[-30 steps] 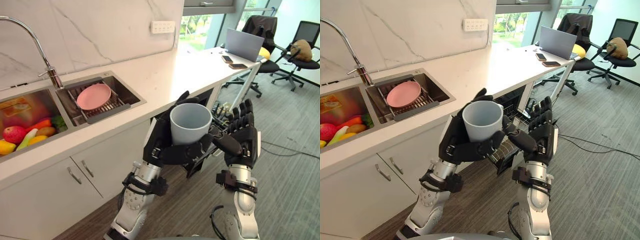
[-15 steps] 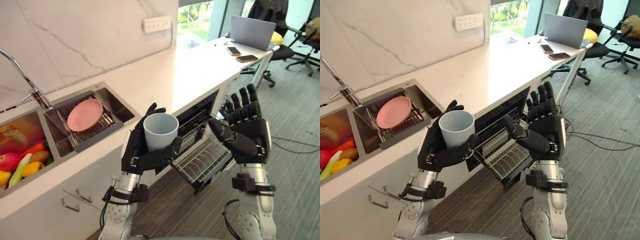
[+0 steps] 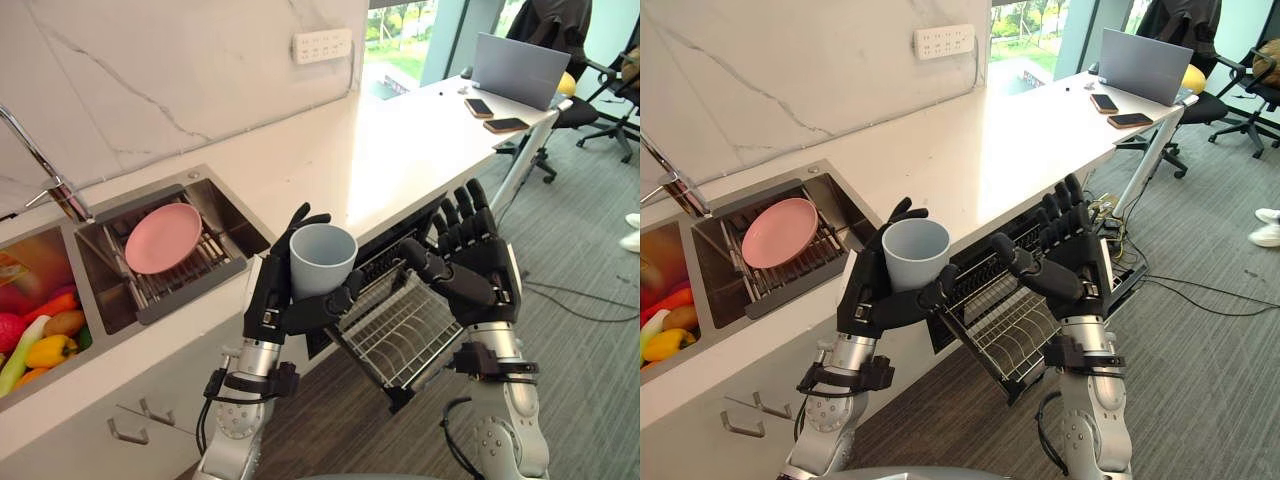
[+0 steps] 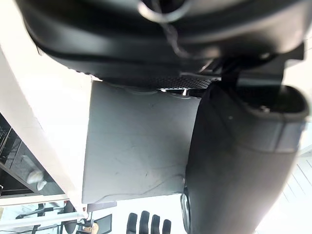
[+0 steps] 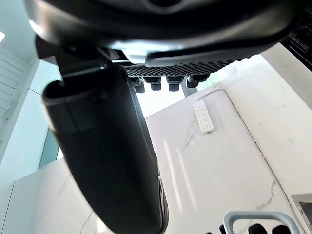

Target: Walk over to the sink, pick up the cup, carry it to the dishwasher, place the cup inside the dishwasher, then close the dishwasher door

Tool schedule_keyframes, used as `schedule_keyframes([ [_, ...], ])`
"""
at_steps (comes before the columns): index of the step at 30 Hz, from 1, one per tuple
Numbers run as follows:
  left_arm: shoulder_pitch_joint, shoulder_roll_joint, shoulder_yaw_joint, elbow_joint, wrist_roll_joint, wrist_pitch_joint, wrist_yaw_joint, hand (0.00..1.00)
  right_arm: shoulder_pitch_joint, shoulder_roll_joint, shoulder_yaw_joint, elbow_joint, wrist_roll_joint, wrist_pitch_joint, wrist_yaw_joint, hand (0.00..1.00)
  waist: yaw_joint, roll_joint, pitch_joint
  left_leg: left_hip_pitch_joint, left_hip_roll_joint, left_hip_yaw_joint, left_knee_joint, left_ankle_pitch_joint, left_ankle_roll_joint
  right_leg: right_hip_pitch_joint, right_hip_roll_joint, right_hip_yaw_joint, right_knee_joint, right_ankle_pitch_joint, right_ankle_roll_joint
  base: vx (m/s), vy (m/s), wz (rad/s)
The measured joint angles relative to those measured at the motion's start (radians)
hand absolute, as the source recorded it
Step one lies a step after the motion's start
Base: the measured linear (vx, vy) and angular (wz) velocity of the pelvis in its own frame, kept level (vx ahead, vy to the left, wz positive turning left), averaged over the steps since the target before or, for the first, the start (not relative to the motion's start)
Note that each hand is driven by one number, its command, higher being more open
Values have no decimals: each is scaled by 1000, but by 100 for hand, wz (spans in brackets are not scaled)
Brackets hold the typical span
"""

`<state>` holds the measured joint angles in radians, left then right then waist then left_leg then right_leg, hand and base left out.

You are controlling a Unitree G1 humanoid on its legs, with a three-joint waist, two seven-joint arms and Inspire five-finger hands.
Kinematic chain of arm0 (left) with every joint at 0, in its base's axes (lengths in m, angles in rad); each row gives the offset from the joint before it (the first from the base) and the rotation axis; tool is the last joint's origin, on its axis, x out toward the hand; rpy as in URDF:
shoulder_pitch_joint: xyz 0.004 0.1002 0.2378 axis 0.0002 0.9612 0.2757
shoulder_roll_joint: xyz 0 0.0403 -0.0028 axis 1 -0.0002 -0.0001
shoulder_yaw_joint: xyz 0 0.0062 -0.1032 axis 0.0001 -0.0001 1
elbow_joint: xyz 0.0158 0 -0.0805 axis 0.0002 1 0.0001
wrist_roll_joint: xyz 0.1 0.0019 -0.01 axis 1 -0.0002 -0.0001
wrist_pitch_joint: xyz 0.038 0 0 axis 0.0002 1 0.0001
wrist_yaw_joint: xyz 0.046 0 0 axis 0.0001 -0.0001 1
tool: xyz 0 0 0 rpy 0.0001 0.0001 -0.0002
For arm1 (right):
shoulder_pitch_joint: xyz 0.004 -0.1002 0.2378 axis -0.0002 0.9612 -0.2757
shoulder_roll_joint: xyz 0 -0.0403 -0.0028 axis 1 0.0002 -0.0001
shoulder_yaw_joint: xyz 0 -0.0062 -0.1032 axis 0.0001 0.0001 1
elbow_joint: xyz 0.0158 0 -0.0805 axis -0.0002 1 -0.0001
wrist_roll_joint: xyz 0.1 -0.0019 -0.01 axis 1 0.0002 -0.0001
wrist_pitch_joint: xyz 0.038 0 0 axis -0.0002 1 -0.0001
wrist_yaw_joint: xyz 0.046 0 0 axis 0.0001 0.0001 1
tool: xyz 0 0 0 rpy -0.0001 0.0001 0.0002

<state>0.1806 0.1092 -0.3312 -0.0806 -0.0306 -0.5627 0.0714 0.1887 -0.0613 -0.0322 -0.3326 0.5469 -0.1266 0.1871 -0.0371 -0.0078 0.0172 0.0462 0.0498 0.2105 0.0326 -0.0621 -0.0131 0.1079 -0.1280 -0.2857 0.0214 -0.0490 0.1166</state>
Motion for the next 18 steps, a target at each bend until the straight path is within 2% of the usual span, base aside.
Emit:
schedule_keyframes([
  [3, -2, 2, -30, 0, 64, 3, 33, 0, -6, -3, 39, -14, 2, 22, 27, 100, 2, 0, 0, -19, 1, -2, 12, -1, 7, -45, -9, 2, 59, 1, 0, -55, 60, -1],
  [6, -15, 14, -33, 0, 164, 15, 78, 0, -36, -12, 89, -14, 5, 50, 69, 100, 21, 0, 2, -19, 1, 35, 18, -5, 18, -84, -19, -34, 99, 3, -1, -90, 52, -32],
  [8, -38, 36, -31, -1, 252, 36, 138, 0, -71, -23, 157, -14, 5, 61, 124, 100, 21, 0, 2, -20, -12, 62, 34, -13, 28, -63, -22, -59, 36, 32, -7, -82, 28, -39],
  [11, -60, 38, -29, -4, 355, 70, 212, 0, -98, -42, 176, -9, 17, 75, 154, 100, 22, -1, 6, -20, -26, 80, 49, -21, 40, -27, -26, -55, -37, 72, -4, -91, 41, -16],
  [18, -63, 62, -32, -59, 503, 146, 260, 0, -103, -94, 173, 2, 20, 84, 158, 100, 21, 0, 13, -20, -41, 87, 34, -22, 49, -35, -39, -62, -39, 77, -4, -85, 22, -3],
])
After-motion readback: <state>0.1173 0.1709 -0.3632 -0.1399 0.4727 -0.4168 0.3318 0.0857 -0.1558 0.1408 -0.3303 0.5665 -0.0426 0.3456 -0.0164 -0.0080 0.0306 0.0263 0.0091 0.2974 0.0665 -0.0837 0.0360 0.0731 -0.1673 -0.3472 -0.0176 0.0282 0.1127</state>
